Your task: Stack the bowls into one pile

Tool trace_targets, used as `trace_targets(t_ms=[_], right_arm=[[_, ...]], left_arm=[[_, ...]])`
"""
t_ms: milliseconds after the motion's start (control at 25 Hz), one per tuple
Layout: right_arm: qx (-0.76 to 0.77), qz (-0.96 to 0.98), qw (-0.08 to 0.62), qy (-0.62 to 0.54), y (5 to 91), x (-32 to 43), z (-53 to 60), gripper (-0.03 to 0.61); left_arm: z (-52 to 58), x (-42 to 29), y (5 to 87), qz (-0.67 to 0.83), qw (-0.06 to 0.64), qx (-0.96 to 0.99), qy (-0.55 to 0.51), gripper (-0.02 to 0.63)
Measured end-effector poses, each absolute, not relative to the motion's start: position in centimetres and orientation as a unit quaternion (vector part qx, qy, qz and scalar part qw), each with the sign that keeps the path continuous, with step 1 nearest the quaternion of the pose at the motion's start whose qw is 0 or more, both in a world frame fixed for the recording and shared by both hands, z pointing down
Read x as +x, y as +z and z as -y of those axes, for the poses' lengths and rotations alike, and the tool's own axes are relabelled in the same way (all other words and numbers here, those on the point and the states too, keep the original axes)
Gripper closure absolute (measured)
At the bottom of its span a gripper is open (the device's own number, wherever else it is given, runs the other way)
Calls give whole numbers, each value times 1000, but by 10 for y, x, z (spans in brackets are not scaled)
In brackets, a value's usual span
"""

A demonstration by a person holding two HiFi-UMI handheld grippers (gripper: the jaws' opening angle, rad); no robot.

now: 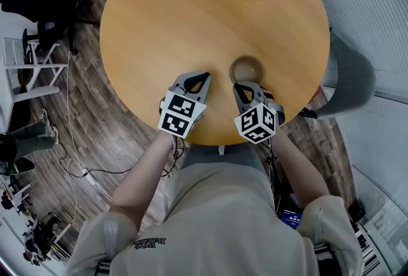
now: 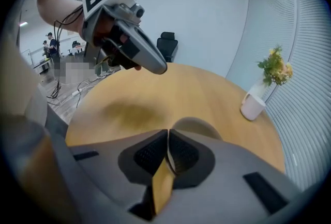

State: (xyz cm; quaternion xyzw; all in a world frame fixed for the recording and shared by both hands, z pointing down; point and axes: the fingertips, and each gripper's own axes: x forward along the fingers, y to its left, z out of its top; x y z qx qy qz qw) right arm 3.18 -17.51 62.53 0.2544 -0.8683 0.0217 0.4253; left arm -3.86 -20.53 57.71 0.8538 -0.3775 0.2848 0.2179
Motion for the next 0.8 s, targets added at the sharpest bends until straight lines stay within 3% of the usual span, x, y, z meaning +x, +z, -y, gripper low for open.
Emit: trace_targets(t_ms=[400,800], right_arm=[[266,863,429,22,644,30,172,545],[267,870,393,132,614,39,173,541]], left_arm=[[190,-34,599,364,230,850,305,595],[196,-26,579,368,220,856,289,595]])
